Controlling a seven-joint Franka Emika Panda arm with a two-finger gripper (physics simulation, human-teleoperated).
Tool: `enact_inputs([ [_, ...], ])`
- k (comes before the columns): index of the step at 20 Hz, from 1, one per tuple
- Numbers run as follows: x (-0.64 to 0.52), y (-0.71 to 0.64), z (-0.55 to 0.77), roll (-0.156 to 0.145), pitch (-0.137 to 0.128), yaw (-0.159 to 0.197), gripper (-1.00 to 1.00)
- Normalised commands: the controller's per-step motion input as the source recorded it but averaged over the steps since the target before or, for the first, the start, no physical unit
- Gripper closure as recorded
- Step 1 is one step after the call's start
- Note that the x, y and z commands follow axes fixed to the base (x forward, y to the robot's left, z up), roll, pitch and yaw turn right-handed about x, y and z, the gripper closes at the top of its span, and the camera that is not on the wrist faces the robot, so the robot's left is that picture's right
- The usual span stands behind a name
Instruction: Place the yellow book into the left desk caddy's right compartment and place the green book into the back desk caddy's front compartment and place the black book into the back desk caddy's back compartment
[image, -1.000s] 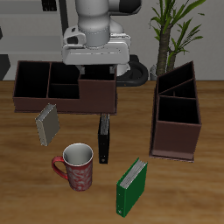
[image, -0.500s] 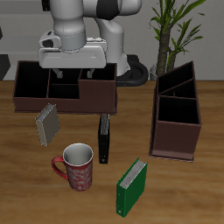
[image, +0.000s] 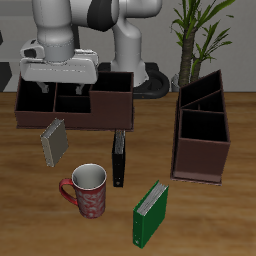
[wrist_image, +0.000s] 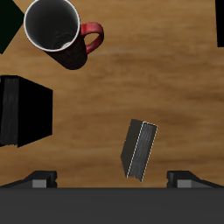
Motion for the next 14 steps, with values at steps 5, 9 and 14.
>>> enact_inputs([
  [5, -0.01, -0.37, -0.16, -0.004, -0.016, 0.005, -1.0],
  [9, 0.0, -0.19, -0.18, 0.001, -0.033, -0.01, -1.0],
  [14, 0.05, -0.1, -0.2, 0.001, -0.042, -0.056, -1.0],
])
